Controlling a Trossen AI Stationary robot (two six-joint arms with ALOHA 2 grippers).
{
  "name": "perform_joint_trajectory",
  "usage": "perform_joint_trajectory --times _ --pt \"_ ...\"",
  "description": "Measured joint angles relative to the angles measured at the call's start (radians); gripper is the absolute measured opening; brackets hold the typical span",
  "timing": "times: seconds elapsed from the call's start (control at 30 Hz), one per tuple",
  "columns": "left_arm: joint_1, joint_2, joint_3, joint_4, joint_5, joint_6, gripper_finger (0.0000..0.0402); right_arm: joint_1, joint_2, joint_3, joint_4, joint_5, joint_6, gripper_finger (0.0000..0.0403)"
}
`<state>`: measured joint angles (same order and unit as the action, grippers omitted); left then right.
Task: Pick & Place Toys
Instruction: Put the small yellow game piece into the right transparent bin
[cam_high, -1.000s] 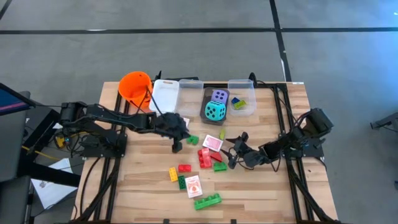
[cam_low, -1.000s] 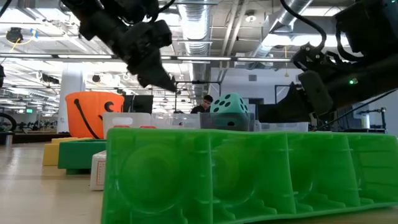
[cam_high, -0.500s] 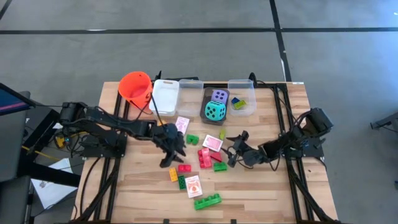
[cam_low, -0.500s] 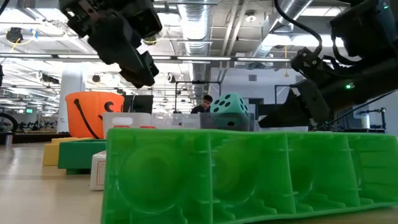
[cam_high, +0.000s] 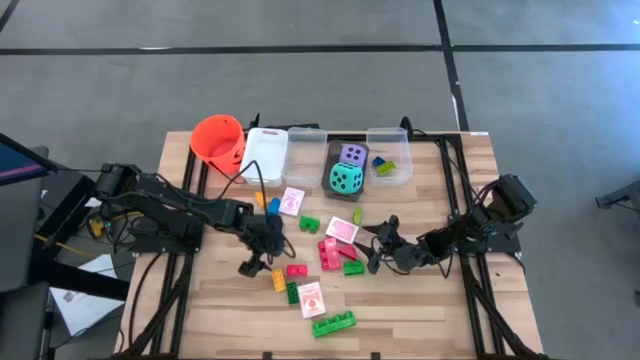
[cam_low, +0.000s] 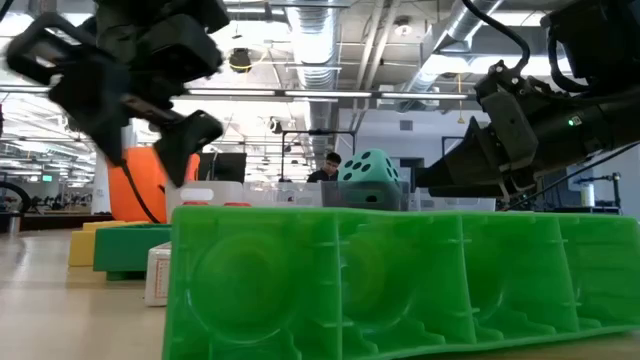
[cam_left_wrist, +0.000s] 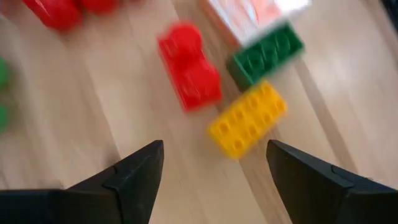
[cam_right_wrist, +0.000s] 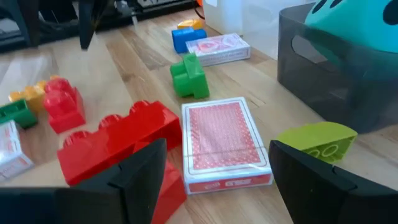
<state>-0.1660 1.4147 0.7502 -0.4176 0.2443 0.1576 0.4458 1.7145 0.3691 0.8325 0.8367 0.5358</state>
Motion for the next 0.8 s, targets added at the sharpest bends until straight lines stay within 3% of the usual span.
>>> perform_joint_trajectory --times 0.2,0.4,0.53,0.8 --pt "-0.091 0.000 0.000 -0.028 -0.074 0.133 0.0281 -0.003 0.000 0.000 0.035 0.005 0.015 0.0276" --pt "-0.191 0.000 -0.047 0.063 -0.238 0.311 0.0281 -0.018 0.000 0.022 0.040 0.039 0.003 0.0276" --pt "-0.210 0.000 -0.139 0.232 -0.251 0.329 0.0281 -0.018 0.000 0.055 0.038 0.040 -0.035 0.0276" --pt "-0.209 0.000 -0.241 0.390 -0.252 0.328 0.0281 -0.015 0.000 0.079 0.028 0.040 -0.072 0.0276"
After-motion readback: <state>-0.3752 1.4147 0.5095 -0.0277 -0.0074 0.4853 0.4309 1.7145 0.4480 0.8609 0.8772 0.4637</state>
